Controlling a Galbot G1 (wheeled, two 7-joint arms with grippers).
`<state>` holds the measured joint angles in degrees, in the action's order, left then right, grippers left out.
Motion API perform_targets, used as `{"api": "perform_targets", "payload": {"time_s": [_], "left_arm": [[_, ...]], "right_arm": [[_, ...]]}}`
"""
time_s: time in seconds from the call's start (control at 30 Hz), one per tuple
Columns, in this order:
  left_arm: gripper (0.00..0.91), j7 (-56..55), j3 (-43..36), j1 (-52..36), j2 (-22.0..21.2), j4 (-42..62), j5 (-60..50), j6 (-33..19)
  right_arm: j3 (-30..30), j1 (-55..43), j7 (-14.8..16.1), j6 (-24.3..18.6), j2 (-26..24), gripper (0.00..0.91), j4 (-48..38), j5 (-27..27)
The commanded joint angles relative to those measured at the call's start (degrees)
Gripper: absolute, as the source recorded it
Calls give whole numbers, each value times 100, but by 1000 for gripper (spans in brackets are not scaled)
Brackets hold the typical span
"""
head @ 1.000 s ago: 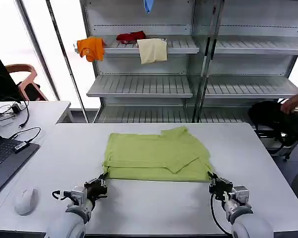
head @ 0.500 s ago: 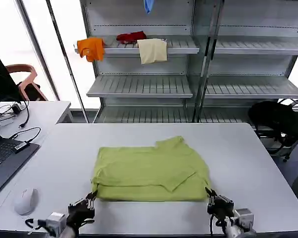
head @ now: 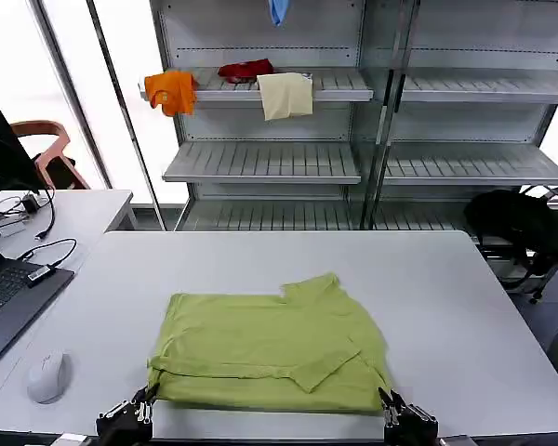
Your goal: Fold and organize the clothes.
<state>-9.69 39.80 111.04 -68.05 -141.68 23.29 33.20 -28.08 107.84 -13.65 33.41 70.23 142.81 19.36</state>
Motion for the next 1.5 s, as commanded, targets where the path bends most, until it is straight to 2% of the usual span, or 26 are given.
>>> {"api": "perform_targets", "payload": {"time_s": [0.03, 0.13, 0.2, 0.37, 0.47, 0.53, 0.67, 0.87, 1.1, 1.5], "left_arm": [[907, -197, 130, 292, -32, -279, -23, -3], [907, -206, 153, 238, -36, -350, -18, -5], [907, -152, 191, -14, -32, -385, -2, -8], [907, 345, -70, -1668, 151, 46, 204, 15], [907, 554, -217, -2263, 356, 579, 311, 30], [907, 627, -308, -2870, 489, 1098, 625, 42], [907, 621, -514, -3523, 910, 2000, 1050, 49], [907, 630, -775, -4191, 1446, 2969, 1432, 50], [907, 705, -1058, -4770, 1627, 3706, 1528, 49], [907, 801, -1493, -5258, 1521, 4286, 1286, 49]], "right_arm": [[43, 252, -181, -1, 13, 907, 227, -46], [-18, 86, -118, 1, 20, 907, 269, -104], [-68, -196, 49, 8, 42, 907, 257, -80], [114, -1594, 407, 55, -44, 907, -140, 20], [455, -2659, 381, 74, -332, 907, -888, 333], [746, -3481, 173, 96, -525, 907, -1422, 979], [1193, -4431, 6, 120, -482, 907, -2358, 1194], [1761, -5745, -69, 127, -432, 907, -3527, 1354], [2092, -6452, -108, 123, -89, 907, -4507, 1439], [2040, -6469, -100, 114, -60, 907, -4738, 1411]]}}
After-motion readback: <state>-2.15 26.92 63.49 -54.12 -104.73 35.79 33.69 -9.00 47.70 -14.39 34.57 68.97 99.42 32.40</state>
